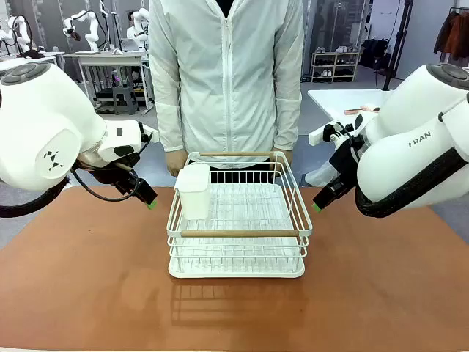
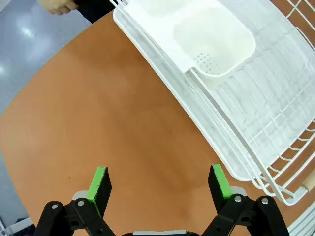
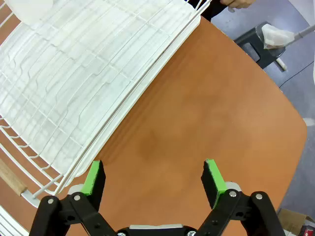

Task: Clean the table.
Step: Pick up the Lint Roller when the human hands it over.

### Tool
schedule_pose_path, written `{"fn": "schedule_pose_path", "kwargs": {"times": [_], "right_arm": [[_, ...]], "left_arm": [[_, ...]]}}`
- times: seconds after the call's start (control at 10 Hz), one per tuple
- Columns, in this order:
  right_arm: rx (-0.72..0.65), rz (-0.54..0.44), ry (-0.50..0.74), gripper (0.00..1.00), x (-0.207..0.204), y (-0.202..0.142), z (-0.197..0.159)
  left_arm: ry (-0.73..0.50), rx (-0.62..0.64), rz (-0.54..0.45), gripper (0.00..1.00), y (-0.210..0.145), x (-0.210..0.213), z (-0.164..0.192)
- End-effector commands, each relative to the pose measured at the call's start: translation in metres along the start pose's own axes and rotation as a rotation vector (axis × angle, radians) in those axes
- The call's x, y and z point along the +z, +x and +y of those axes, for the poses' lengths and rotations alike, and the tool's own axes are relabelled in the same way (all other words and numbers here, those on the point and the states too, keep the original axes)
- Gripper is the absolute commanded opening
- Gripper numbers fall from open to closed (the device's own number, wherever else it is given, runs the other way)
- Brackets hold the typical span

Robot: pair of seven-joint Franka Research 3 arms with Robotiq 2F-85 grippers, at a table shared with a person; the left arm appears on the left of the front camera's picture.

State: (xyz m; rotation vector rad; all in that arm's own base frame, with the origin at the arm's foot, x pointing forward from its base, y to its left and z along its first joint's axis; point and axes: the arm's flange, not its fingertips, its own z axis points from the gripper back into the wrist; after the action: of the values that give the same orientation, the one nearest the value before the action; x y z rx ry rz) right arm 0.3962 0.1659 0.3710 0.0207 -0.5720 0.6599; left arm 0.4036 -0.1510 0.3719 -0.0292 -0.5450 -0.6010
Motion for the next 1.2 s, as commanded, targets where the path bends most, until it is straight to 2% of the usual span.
{"fn": "schedule_pose_path", "kwargs": {"times": [0.0, 0.9, 1.0, 1.1], "right_arm": [[0.000, 0.000, 0.000, 1.00, 0.000, 0.000, 0.000], [0.002, 0.000, -0.001, 1.00, 0.000, 0.000, 0.000], [-0.099, -0.065, 0.040, 1.00, 0.027, 0.023, -0.027], [-0.251, -0.085, 0.055, 1.00, 0.050, 0.038, -0.056]], "left_arm": [[0.000, 0.000, 0.000, 1.00, 0.000, 0.000, 0.000], [0.000, -0.001, 0.000, 1.00, 0.000, 0.000, 0.000], [-0.158, 0.146, -0.052, 1.00, 0.021, 0.027, 0.020], [-0.232, 0.287, -0.101, 1.00, 0.033, 0.056, 0.051]]}}
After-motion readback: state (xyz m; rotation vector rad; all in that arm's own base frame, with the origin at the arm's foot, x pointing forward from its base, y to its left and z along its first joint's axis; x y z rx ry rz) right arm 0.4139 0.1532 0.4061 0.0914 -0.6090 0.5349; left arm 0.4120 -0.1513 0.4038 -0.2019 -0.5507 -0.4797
